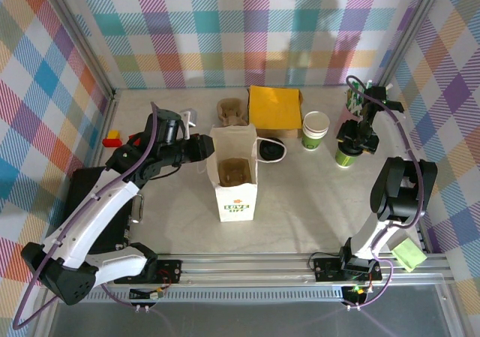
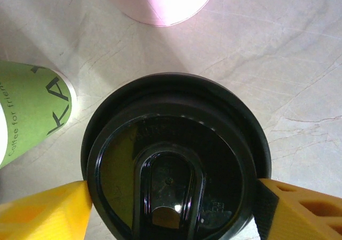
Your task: Pack the takeout coffee
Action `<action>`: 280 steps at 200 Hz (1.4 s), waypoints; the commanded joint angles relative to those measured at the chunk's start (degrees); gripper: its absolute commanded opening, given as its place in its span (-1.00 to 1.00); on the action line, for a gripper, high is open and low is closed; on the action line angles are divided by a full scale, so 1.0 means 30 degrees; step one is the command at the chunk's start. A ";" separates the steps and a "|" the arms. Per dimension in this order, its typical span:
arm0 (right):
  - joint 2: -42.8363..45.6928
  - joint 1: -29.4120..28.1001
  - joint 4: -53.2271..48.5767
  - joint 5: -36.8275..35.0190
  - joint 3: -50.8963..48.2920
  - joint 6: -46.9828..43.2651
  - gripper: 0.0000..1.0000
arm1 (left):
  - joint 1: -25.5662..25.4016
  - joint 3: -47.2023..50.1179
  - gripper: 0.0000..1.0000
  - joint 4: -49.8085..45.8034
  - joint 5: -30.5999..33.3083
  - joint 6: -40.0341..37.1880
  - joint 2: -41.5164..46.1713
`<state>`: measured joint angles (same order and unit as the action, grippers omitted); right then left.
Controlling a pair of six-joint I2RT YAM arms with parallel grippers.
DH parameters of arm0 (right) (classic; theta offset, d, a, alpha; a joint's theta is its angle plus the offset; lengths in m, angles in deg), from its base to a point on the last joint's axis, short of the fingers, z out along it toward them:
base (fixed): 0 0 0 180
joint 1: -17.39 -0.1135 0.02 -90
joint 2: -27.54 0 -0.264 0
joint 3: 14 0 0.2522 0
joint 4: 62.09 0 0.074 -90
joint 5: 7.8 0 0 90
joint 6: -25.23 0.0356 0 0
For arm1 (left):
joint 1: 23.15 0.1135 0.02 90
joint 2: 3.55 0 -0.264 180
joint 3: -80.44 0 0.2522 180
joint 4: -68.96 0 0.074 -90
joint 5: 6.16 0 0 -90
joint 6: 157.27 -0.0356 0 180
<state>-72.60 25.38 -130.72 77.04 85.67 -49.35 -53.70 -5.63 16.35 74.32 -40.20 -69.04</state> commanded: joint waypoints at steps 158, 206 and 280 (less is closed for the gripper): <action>-0.0560 -0.1087 -0.2103 -0.0043 0.0515 -0.0559 0.37 | 0.0265 -0.0270 -0.51 -0.0293 0.0276 -0.0476 0.0315; 0.0991 -0.2682 -0.2579 0.0385 -0.0948 -0.0294 0.36 | 0.0273 -0.0300 -0.51 -0.0435 0.0262 -0.0450 0.0338; 0.2228 -0.7402 -0.3351 -0.0546 -0.2136 0.0676 0.38 | 0.0272 -0.0227 -0.51 -0.0614 0.0374 -0.0454 0.0571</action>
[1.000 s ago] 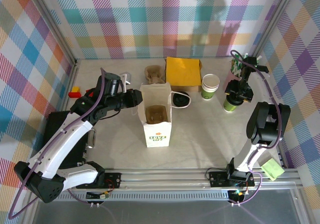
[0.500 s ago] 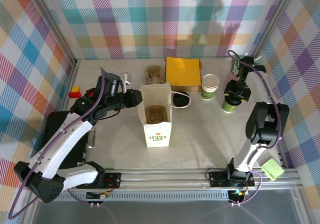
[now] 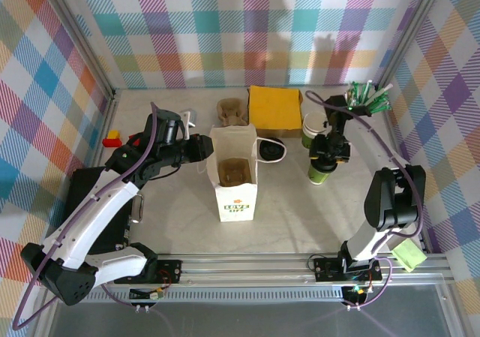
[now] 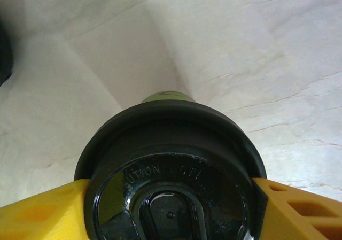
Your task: Pack the takeout coffee
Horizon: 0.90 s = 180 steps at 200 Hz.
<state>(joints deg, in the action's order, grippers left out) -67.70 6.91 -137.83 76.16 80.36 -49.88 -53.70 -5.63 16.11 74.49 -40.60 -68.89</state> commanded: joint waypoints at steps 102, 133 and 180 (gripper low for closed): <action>0.2363 -0.4298 -0.0763 -0.0995 -0.1137 0.2572 0.63 | 0.0266 -0.0009 -0.51 -0.0622 0.0333 -0.0220 0.0647; 0.3330 -0.4358 -0.0500 -0.0591 -0.1454 0.2625 0.71 | 0.0263 -0.0006 -0.51 -0.0681 0.0412 -0.0228 0.0673; 0.3725 -0.4351 0.0180 -0.0113 -0.2465 0.2580 0.75 | 0.0257 0.0097 -0.51 -0.0593 0.0302 -0.0150 0.0767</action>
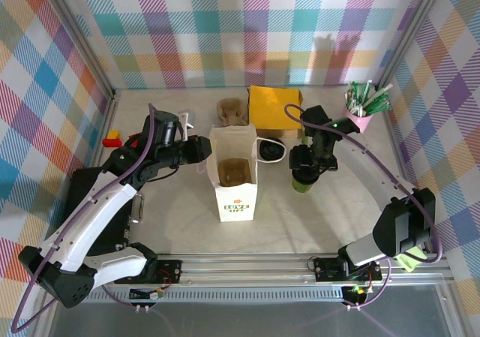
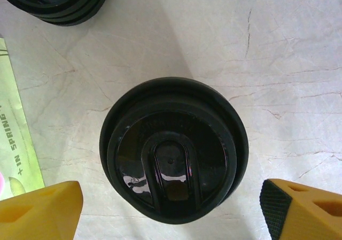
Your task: Pack the takeout coffee
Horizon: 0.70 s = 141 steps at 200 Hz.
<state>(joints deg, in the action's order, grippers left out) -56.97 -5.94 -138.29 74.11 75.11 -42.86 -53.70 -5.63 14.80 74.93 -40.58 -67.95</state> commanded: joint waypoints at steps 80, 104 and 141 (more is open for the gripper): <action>-0.0349 -0.0073 0.1378 0.1002 -0.1503 0.0074 0.68 | 0.0266 0.0227 -0.51 -0.0188 0.0135 -0.0055 0.0599; -0.0539 -0.0074 0.1243 0.0526 -0.1438 0.0031 0.65 | 0.0271 0.0169 -0.52 -0.0156 0.0069 -0.0023 0.0551; -0.0644 -0.0074 0.1487 0.0386 -0.1532 -0.0044 0.66 | 0.0277 0.0132 -0.52 -0.0082 -0.0020 -0.0022 0.0462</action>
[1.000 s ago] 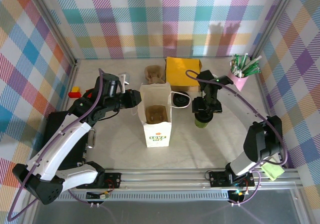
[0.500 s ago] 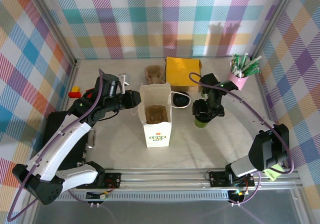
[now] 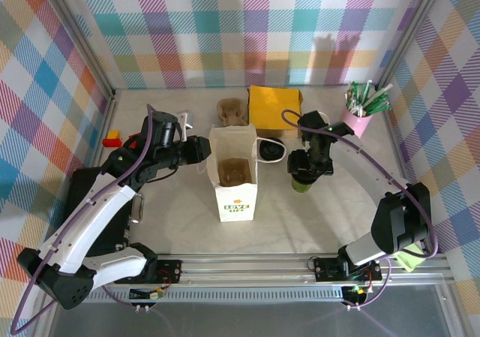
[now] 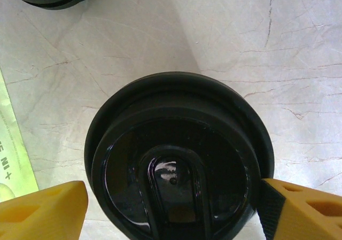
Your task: Pack the takeout coffee
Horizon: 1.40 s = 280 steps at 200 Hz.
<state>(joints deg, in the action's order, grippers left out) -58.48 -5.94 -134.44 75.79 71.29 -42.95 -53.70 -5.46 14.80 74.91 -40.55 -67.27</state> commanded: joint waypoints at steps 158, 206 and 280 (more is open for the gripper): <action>0.0098 -0.0722 -0.0326 -0.0486 -0.0251 -0.0054 0.62 | 0.0273 0.0199 -0.52 0.0108 -0.0098 -0.0016 0.0013; 0.0489 -0.0711 -0.0554 -0.0383 -0.0097 -0.0324 0.69 | 0.0277 0.0228 -0.52 -0.0002 -0.0041 -0.0003 0.0156; 0.0041 -0.0718 -0.0285 -0.0365 -0.0346 -0.0719 0.63 | 0.0267 0.0228 -0.52 -0.0097 0.0018 -0.0036 0.0237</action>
<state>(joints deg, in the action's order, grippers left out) -58.24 -7.75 -134.44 74.28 70.72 -44.28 -53.70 -5.04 14.80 74.91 -40.53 -67.42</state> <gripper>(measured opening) 0.819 0.241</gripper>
